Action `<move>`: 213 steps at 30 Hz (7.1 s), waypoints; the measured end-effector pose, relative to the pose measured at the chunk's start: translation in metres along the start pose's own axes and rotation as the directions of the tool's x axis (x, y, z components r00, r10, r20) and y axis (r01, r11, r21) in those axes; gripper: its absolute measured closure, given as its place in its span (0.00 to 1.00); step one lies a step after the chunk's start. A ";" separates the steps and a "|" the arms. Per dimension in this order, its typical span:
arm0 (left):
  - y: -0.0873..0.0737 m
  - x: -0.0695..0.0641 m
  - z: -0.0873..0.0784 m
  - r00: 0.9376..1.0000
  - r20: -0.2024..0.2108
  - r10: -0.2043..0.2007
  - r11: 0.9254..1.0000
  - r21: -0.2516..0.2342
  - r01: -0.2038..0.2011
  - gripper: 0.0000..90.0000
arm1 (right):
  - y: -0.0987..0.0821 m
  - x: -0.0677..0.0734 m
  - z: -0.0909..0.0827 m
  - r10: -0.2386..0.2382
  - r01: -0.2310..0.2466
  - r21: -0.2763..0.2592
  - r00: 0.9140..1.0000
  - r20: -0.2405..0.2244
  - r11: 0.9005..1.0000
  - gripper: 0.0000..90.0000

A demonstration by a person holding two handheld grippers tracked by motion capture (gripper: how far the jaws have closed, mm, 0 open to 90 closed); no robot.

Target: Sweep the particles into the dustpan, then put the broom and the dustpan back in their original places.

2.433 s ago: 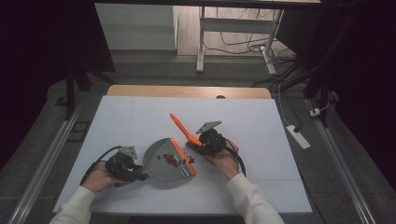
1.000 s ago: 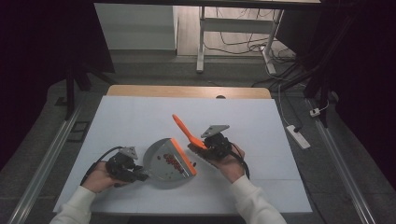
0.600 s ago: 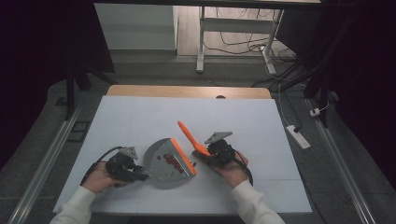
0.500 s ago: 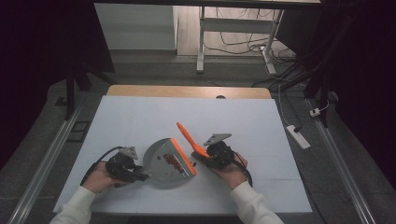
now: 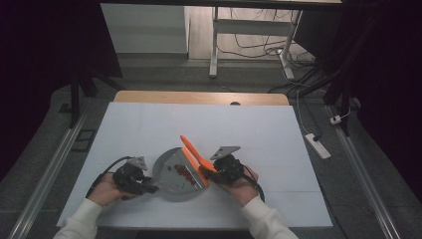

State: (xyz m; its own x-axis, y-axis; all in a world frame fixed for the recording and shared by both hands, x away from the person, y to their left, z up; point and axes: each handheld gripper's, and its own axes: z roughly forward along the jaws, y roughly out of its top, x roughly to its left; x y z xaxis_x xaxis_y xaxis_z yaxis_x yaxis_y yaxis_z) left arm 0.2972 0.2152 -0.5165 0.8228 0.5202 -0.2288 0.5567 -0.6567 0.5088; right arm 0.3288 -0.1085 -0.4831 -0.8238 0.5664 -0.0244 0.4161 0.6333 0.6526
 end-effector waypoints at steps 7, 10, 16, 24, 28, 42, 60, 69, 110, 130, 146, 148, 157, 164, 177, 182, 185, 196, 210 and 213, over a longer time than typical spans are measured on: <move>0.000 0.000 0.001 1.000 0.000 0.001 1.000 0.003 -0.001 0.68 | 0.006 0.012 -0.002 -0.003 -0.001 -0.038 0.996 -0.087 0.999 0.78; 0.000 0.000 0.000 1.000 0.000 0.001 1.000 0.000 -0.001 0.68 | 0.009 0.014 -0.005 0.002 -0.010 -0.068 0.993 -0.119 0.998 0.78; 0.000 0.000 0.001 1.000 -0.002 -0.003 1.000 -0.003 0.003 0.68 | 0.009 -0.005 -0.024 0.038 -0.044 -0.125 0.998 -0.050 0.991 0.78; -0.001 0.000 0.001 1.000 -0.004 -0.006 1.000 -0.010 0.006 0.68 | 0.003 -0.027 -0.037 0.081 -0.078 -0.147 0.997 0.014 0.986 0.78; -0.001 -0.001 0.000 1.000 -0.004 -0.006 1.000 -0.021 0.006 0.68 | 0.001 -0.031 -0.038 0.090 -0.086 -0.145 0.996 0.023 0.986 0.78; -0.004 0.006 -0.008 0.997 -0.035 -0.073 0.994 -0.084 0.070 0.68 | -0.002 -0.039 -0.037 0.090 -0.082 -0.127 0.994 0.060 0.989 0.78; -0.008 0.011 -0.021 0.980 -0.067 -0.189 0.966 -0.195 0.173 0.68 | -0.005 -0.045 -0.039 0.097 -0.088 -0.113 0.993 0.068 0.990 0.78; -0.011 0.005 -0.028 0.971 -0.094 -0.218 0.955 -0.224 0.193 0.68 | -0.011 -0.050 -0.043 0.099 -0.090 -0.114 0.992 0.076 0.989 0.78; -0.027 -0.020 -0.031 0.902 -0.159 -0.401 0.876 -0.354 0.327 0.68 | -0.055 -0.067 -0.077 0.078 -0.077 -0.166 0.997 -0.002 0.983 0.78; -0.038 -0.023 -0.029 0.845 -0.196 -0.497 0.830 -0.390 0.398 0.68 | -0.071 -0.068 -0.085 0.111 -0.111 -0.170 0.994 -0.008 0.979 0.78; -0.050 -0.024 -0.029 0.799 -0.245 -0.550 0.806 -0.408 0.429 0.68 | -0.074 -0.065 -0.085 0.118 -0.120 -0.162 0.993 -0.021 0.979 0.78; -0.051 -0.024 -0.029 0.792 -0.247 -0.558 0.801 -0.411 0.435 0.68 | -0.074 -0.064 -0.085 0.117 -0.119 -0.163 0.993 -0.021 0.979 0.78; -0.056 -0.026 -0.029 0.765 -0.258 -0.590 0.778 -0.436 0.453 0.68 | -0.078 -0.061 -0.087 0.124 -0.127 -0.164 0.992 -0.029 0.978 0.78; -0.061 -0.029 -0.029 0.736 -0.272 -0.620 0.755 -0.459 0.467 0.68 | -0.086 -0.057 -0.090 0.156 -0.162 -0.161 0.987 -0.048 0.974 0.78; -0.066 -0.031 -0.027 0.703 -0.287 -0.650 0.731 -0.488 0.477 0.68 | -0.095 -0.059 -0.091 0.205 -0.215 -0.132 0.975 -0.084 0.968 0.78; -0.066 -0.031 -0.025 0.694 -0.287 -0.660 0.725 -0.485 0.489 0.68 | -0.098 -0.064 -0.086 0.231 -0.239 -0.099 0.969 -0.086 0.966 0.78; -0.065 -0.031 -0.024 0.689 -0.284 -0.666 0.719 -0.489 0.494 0.68 | -0.099 -0.067 -0.082 0.248 -0.255 -0.078 0.965 -0.083 0.964 0.78; -0.066 -0.029 -0.023 0.681 -0.284 -0.675 0.712 -0.493 0.500 0.68 | -0.102 -0.078 -0.081 0.282 -0.286 -0.074 0.957 -0.064 0.955 0.78; -0.064 -0.029 -0.020 0.685 -0.281 -0.673 0.715 -0.485 0.503 0.68 | -0.112 -0.090 -0.078 0.326 -0.329 -0.078 0.944 -0.049 0.941 0.74; -0.063 -0.028 -0.020 0.685 -0.280 -0.672 0.716 -0.482 0.505 0.68 | -0.113 -0.093 -0.076 0.332 -0.335 -0.072 0.942 -0.045 0.939 0.71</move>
State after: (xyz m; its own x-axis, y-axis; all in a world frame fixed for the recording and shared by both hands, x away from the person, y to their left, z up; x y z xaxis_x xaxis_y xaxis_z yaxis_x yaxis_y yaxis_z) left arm 0.2363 0.2528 -0.5260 0.1575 0.9508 -0.2669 0.7589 0.0564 0.6488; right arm 0.3288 -0.2729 -0.4974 -0.6549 0.7205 0.2278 0.6390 0.3671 0.6759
